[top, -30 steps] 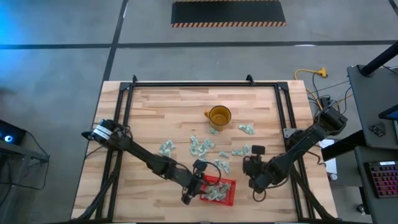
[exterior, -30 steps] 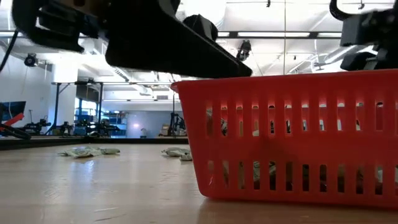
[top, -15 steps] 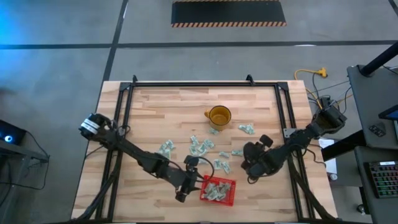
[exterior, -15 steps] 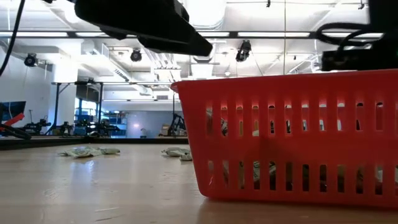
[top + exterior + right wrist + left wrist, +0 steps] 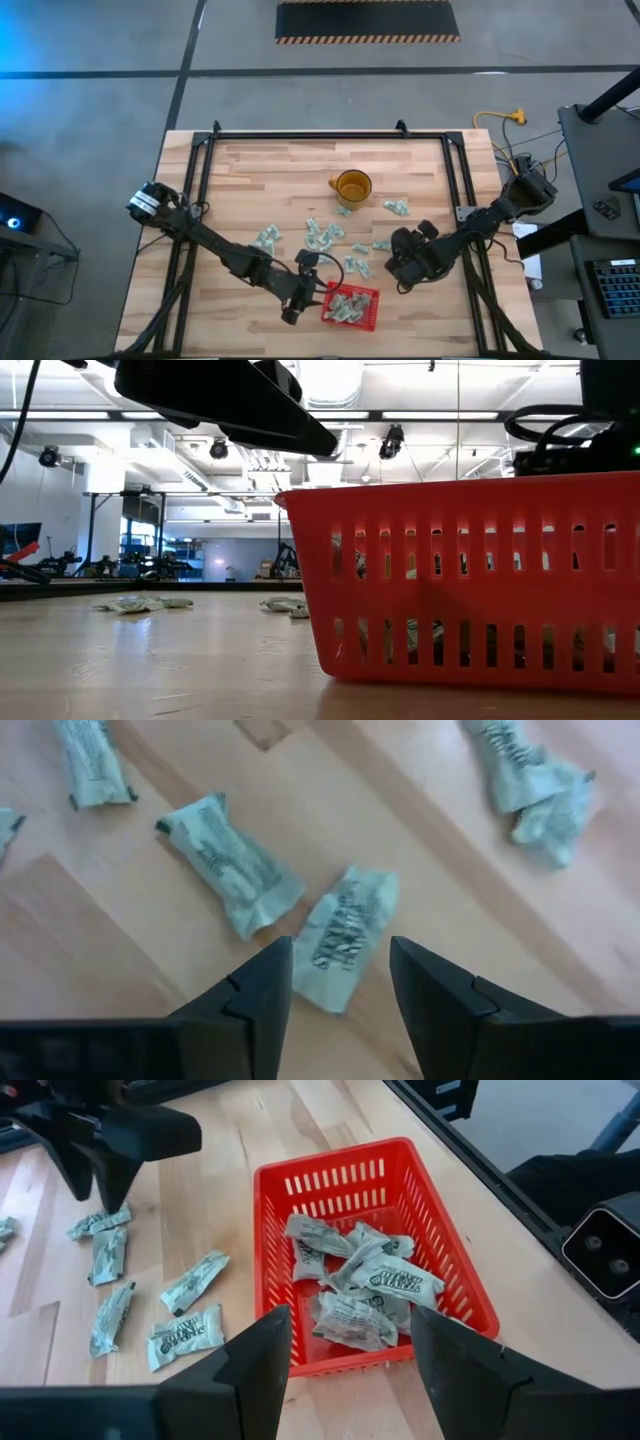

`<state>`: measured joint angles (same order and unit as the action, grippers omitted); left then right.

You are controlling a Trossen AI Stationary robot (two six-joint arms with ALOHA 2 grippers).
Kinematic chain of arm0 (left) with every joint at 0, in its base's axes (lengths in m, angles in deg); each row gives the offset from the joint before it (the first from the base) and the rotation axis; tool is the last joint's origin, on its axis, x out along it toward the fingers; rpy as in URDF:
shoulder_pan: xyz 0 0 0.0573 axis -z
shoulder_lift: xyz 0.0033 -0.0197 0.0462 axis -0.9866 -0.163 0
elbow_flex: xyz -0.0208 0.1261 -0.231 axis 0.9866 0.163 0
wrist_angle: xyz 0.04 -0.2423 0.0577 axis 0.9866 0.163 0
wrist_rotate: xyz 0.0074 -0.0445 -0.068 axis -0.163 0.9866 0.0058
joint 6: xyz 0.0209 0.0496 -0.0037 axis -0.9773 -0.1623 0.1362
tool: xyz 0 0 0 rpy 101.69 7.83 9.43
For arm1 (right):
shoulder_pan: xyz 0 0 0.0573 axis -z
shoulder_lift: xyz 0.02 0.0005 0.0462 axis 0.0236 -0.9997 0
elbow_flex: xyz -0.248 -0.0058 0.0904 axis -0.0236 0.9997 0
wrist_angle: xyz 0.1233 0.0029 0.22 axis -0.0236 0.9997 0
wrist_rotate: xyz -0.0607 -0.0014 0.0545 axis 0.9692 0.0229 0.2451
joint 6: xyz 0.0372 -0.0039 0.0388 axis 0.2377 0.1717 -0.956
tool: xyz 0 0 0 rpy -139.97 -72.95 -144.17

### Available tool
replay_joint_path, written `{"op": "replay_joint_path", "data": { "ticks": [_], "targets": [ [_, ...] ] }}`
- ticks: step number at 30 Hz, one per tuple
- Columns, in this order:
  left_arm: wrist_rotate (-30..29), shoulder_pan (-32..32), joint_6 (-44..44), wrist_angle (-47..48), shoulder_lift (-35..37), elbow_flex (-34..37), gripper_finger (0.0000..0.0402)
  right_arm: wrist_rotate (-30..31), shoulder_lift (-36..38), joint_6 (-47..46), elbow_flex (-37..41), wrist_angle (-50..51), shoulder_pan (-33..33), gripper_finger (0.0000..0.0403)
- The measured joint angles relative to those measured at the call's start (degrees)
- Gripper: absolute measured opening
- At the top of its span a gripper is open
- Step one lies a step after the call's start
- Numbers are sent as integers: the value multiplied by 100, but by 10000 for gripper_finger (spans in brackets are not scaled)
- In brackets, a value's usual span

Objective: Pick and place Stevia / Truvia into bins
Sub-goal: Put the stevia packet into the bin

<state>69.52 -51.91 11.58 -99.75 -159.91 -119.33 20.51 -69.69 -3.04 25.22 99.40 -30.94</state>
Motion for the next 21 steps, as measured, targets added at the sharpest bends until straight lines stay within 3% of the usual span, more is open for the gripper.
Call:
{"op": "replay_joint_path", "data": {
  "ticks": [12, 21],
  "targets": [
    [-1, 0, 2, -1, -2, 0, 190, -313, 4, 71, 327, -494, 79, 154],
    [-1, 0, 2, -1, -7, 0, 190, -450, 9, 494, 329, -577, 87, 76]
  ]
}}
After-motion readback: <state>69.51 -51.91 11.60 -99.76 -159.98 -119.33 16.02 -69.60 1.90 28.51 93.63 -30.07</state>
